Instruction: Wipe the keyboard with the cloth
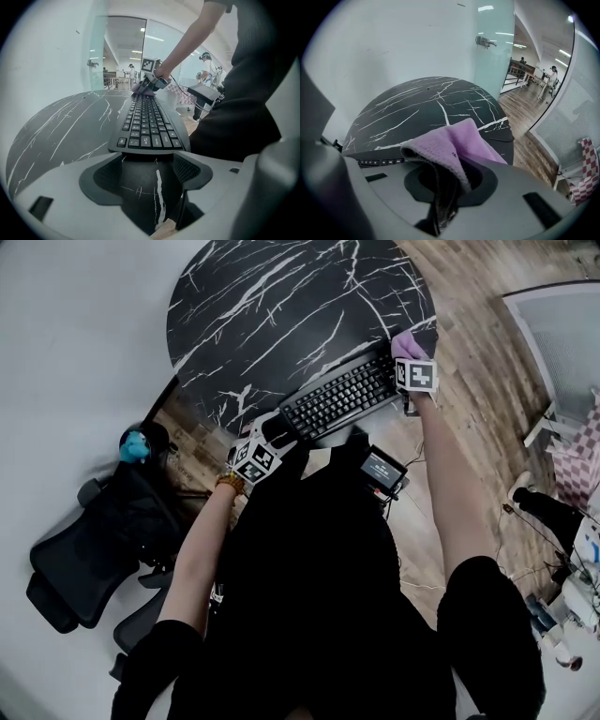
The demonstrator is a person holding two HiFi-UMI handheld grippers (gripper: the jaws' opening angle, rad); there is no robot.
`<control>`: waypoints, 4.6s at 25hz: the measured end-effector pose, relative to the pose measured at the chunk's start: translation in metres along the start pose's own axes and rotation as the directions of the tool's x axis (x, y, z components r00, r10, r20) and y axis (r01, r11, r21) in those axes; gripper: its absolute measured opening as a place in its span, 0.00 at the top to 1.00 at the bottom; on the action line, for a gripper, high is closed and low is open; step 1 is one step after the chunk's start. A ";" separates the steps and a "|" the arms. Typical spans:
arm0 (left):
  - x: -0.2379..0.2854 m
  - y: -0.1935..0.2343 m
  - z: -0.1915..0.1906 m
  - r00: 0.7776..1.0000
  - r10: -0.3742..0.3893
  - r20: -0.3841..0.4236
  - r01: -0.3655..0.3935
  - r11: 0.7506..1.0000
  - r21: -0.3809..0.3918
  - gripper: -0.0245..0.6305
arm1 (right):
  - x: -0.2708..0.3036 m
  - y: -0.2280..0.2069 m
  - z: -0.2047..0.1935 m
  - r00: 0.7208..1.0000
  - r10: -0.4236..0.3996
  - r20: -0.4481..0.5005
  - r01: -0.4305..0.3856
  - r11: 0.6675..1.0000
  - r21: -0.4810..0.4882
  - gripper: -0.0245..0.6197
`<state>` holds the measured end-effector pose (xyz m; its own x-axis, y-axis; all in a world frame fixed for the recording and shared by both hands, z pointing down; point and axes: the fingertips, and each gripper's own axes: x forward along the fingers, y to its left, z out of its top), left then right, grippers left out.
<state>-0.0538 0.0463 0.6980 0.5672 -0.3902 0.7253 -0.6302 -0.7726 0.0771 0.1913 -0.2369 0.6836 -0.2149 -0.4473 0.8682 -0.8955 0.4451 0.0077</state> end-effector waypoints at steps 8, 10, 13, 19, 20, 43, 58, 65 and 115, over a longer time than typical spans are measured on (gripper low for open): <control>0.002 0.001 -0.001 1.000 -0.003 -0.002 0.003 1.000 -0.005 0.47 | -0.001 0.009 -0.002 1.000 0.001 0.016 -0.002 1.000 0.027 0.87; 0.002 0.001 -0.001 1.000 -0.004 -0.003 0.004 1.000 -0.006 0.47 | -0.002 0.009 -0.002 1.000 0.000 0.018 0.000 0.999 0.032 0.87; 0.002 -0.001 -0.001 1.000 -0.007 -0.005 0.007 1.000 -0.010 0.47 | -0.005 0.014 -0.005 1.000 0.012 0.014 -0.013 0.999 0.037 0.87; 0.002 0.000 -0.002 1.000 -0.009 -0.004 0.009 1.000 -0.011 0.47 | -0.005 0.029 -0.011 1.000 0.004 0.014 -0.004 1.000 -0.006 0.87; 0.002 0.000 -0.001 1.000 -0.009 -0.005 0.009 1.000 -0.011 0.47 | -0.005 0.028 -0.011 1.000 0.002 0.014 -0.002 1.000 -0.001 0.87; 0.001 0.001 -0.002 1.000 -0.012 0.000 0.012 1.000 -0.010 0.46 | -0.011 0.069 -0.021 1.000 -0.001 0.018 0.001 1.000 -0.006 0.87; 0.002 0.000 -0.001 1.000 -0.021 0.004 0.021 1.000 -0.012 0.46 | -0.013 0.099 -0.030 0.999 0.029 0.029 -0.029 1.000 -0.004 0.87; 0.003 0.000 -0.001 1.000 -0.020 0.007 0.020 1.000 -0.011 0.46 | -0.016 0.107 -0.031 0.999 0.034 0.029 -0.034 0.999 -0.009 0.87; 0.005 -0.001 -0.005 1.000 -0.010 -0.003 0.010 1.000 0.017 0.46 | -0.026 0.200 -0.059 0.998 0.061 0.014 -0.057 0.978 -0.201 0.87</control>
<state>-0.0534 0.0480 0.7049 0.5719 -0.3812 0.7264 -0.6153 -0.7849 0.0725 0.0411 -0.0911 0.6920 -0.2747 -0.4297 0.8602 -0.7848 0.6171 0.0576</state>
